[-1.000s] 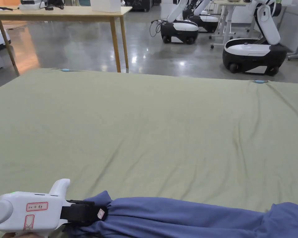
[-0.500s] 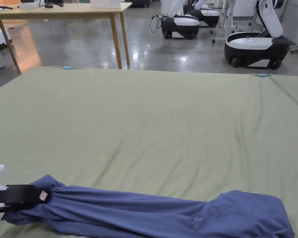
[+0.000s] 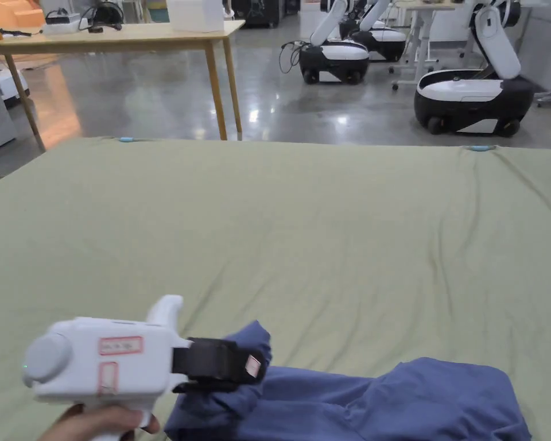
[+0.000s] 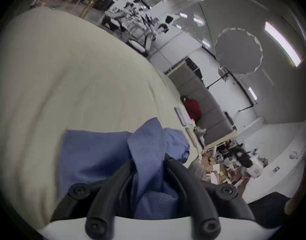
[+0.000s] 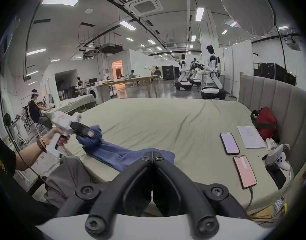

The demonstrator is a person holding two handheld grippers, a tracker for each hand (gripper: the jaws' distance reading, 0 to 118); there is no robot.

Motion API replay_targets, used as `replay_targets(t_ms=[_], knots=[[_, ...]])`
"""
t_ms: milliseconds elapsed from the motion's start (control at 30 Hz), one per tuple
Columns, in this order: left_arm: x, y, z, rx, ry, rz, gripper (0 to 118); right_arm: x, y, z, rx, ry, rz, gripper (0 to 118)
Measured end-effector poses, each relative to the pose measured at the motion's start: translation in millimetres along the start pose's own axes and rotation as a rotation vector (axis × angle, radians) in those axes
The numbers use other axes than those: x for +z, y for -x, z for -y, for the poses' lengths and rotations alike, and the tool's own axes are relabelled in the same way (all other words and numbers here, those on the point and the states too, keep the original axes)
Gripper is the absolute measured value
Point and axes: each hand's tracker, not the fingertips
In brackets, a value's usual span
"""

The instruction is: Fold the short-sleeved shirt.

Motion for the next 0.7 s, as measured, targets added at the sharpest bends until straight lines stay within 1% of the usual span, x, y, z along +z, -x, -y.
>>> replay_targets(t_ms=[33, 100, 167, 200, 267, 300, 333, 367, 400, 433, 500, 567, 633, 667, 700], knots=[[-15, 11, 0, -0.018, 0.019, -0.06, 13, 1, -1, 0, -0.002, -0.003, -0.006, 0], [-42, 17, 4, -0.011, 0.045, -0.172, 13, 6, -2, 0, 0.0, -0.014, -0.008, 0], [-56, 25, 8, 0.057, 0.057, -0.203, 14, 13, -4, 0, -0.001, -0.02, -0.007, 0], [-59, 28, 8, 0.076, 0.038, -0.194, 16, 16, -5, 1, -0.002, -0.023, -0.003, 0], [-61, 30, 8, 0.087, 0.027, -0.176, 35, 22, -10, 4, -0.004, -0.027, -0.001, 0], [-61, 30, 9, 0.095, 0.021, -0.161, 41, 24, -11, 6, 0.0, -0.028, -0.006, 0], [-60, 30, 9, 0.118, 0.01, -0.101, 49, 25, -11, 8, 0.004, -0.027, -0.012, 0], [-60, 30, 9, 0.145, 0.001, 0.0, 73, 25, -9, 8, 0.011, -0.023, -0.013, 0], [-60, 27, 8, 0.155, 0.002, 0.062, 98, 25, -7, 9, 0.018, -0.018, -0.01, 0], [-59, 16, 7, 0.157, 0.011, 0.099, 117, 25, -6, 10, 0.023, -0.01, -0.009, 0], [-47, 3, 2, 0.121, -0.004, 0.059, 118, 25, -3, 11, 0.026, -0.002, -0.009, 0], [-22, -13, -4, 0.032, -0.106, 0.009, 118, 24, -2, 11, 0.024, 0.003, -0.017, 0], [11, -20, -7, -0.025, -0.164, 0.002, 118, 23, -1, 10, 0.022, 0.005, -0.021, 0], [30, -24, -6, -0.053, -0.19, -0.009, 116, 22, 1, 9, 0.025, 0.005, -0.02, 0], [45, -26, -3, -0.078, -0.216, -0.023, 110, 22, 1, 8, 0.027, 0.003, -0.021, 0]])
